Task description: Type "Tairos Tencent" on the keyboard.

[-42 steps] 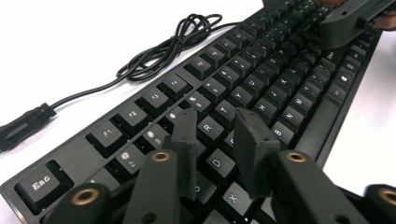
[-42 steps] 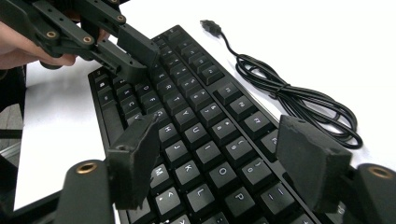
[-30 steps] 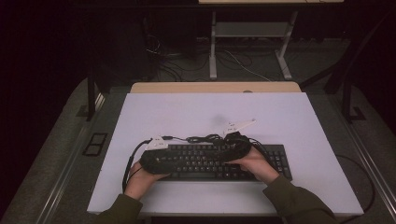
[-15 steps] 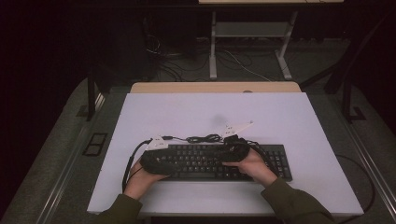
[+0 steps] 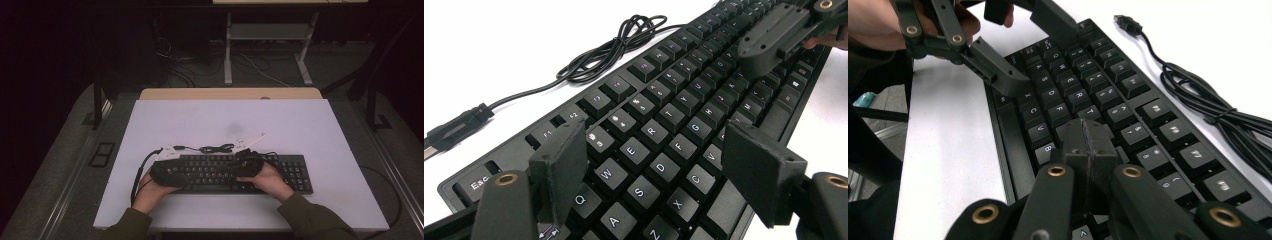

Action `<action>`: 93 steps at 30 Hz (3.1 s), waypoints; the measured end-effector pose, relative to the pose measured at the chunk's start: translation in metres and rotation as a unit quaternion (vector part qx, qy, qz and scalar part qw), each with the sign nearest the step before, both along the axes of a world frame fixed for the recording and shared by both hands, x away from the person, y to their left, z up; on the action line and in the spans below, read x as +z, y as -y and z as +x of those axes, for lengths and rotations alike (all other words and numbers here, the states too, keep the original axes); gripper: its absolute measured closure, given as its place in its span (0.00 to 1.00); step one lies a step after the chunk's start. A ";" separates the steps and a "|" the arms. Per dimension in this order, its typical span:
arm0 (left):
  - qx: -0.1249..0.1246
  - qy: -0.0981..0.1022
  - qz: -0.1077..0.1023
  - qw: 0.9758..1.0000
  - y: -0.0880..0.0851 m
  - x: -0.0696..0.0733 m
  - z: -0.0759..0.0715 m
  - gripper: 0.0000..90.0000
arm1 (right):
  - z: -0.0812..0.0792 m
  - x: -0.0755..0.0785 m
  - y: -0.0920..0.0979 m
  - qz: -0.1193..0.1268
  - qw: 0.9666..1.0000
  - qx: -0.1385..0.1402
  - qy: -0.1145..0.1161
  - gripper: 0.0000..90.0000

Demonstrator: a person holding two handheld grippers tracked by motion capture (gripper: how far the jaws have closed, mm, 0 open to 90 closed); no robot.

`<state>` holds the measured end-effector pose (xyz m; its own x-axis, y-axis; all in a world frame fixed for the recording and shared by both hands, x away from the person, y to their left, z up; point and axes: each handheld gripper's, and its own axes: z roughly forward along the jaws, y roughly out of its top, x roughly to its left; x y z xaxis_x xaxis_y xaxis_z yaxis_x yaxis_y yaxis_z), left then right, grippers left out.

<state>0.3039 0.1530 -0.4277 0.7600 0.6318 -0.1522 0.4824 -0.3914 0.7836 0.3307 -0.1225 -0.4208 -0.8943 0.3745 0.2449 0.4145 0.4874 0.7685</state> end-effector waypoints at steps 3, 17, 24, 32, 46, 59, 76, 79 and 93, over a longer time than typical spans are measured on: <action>0.000 0.000 0.000 1.000 0.000 0.000 0.000 0.28 | -0.001 -0.002 -0.003 -0.006 1.000 0.005 -0.001 0.99; 0.000 0.000 0.000 1.000 0.000 0.000 0.000 0.28 | -0.007 -0.011 -0.014 -0.036 0.999 0.024 -0.001 0.99; 0.001 0.001 0.001 1.000 0.000 0.000 0.000 0.28 | -0.009 -0.014 -0.017 -0.051 0.998 0.031 0.001 0.99; 0.001 0.003 0.000 1.000 0.000 0.000 0.000 0.28 | -0.010 -0.016 -0.018 -0.059 0.998 0.030 0.003 0.99; 0.004 0.003 0.000 1.000 0.000 0.001 -0.001 0.29 | -0.007 -0.008 -0.010 -0.038 0.999 0.020 0.010 0.98; -0.004 0.007 0.003 1.000 0.002 0.003 -0.004 0.49 | 0.001 -0.003 0.004 -0.019 1.000 -0.019 0.014 0.64; -0.062 -0.033 0.007 0.998 0.011 -0.001 -0.006 0.99 | 0.010 -0.004 0.016 -0.016 0.998 -0.064 0.018 0.41; -0.063 -0.037 0.010 0.997 0.013 -0.001 -0.006 0.99 | 0.010 -0.004 0.016 -0.015 0.998 -0.065 0.018 0.40; -0.082 -0.040 0.042 0.995 0.018 -0.006 -0.007 0.99 | 0.011 -0.004 0.017 -0.018 0.997 -0.071 0.017 0.37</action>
<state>0.2972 0.1348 -0.4340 0.8415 0.5134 -0.1685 0.4660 -0.5318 0.7071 0.3415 -0.1391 -0.4251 -0.8391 0.5058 0.2001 0.4556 0.4526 0.7665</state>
